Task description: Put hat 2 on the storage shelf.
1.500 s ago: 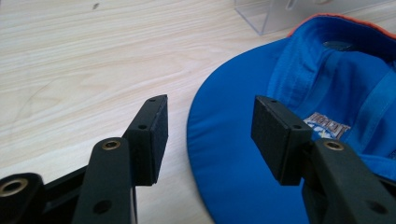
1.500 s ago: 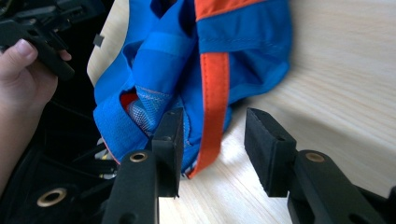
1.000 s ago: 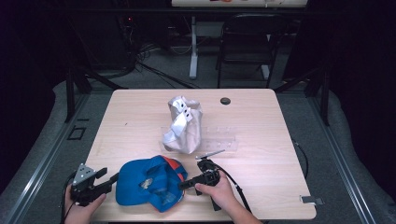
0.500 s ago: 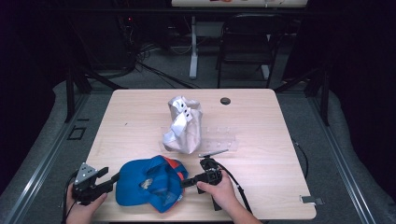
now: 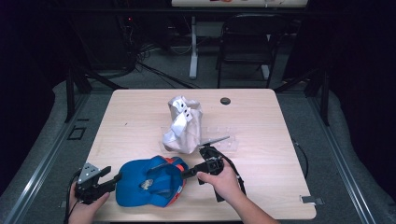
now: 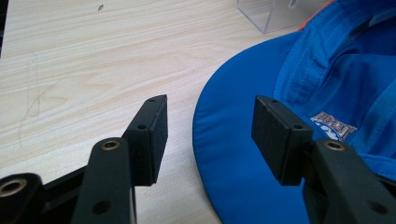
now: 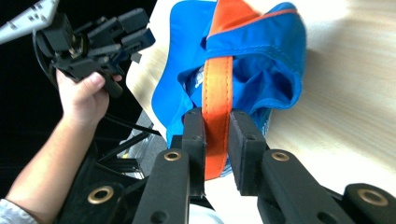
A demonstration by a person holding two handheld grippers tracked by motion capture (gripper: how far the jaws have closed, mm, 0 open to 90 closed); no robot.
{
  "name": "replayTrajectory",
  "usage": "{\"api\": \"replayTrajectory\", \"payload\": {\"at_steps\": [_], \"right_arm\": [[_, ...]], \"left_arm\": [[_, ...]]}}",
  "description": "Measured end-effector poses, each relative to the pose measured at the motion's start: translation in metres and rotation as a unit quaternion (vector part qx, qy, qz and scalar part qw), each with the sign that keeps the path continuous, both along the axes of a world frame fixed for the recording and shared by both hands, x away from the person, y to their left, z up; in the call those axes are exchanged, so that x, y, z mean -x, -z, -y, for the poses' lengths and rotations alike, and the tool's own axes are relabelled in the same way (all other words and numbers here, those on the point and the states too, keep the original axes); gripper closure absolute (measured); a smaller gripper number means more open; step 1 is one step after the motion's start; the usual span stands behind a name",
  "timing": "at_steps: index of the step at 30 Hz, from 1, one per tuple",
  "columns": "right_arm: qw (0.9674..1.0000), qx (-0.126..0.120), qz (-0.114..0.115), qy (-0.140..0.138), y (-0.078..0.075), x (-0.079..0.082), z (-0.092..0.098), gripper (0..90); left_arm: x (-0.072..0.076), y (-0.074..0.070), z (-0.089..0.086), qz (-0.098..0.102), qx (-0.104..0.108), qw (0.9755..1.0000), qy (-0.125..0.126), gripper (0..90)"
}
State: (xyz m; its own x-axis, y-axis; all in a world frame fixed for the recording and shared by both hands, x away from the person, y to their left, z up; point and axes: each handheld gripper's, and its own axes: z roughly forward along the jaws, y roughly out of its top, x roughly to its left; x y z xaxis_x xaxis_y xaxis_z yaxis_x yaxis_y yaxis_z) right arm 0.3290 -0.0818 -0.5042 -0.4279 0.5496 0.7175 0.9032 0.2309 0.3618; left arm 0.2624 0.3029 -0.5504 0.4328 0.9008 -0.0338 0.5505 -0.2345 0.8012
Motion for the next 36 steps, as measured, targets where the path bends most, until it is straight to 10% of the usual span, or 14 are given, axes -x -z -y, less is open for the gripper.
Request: {"api": "replayTrajectory", "payload": {"at_steps": [21,36], "right_arm": [[0.9967,-0.044,-0.052,0.045,-0.038,0.005,0.081,78.3],[0.9723,-0.202,-0.112,0.036,-0.064,-0.007,0.075,78.4]], "left_arm": [[-0.001,0.0,0.001,-0.006,-0.002,1.0,0.002,46.4],[0.0,-0.001,0.001,-0.007,-0.003,1.0,0.003,46.4]]}}
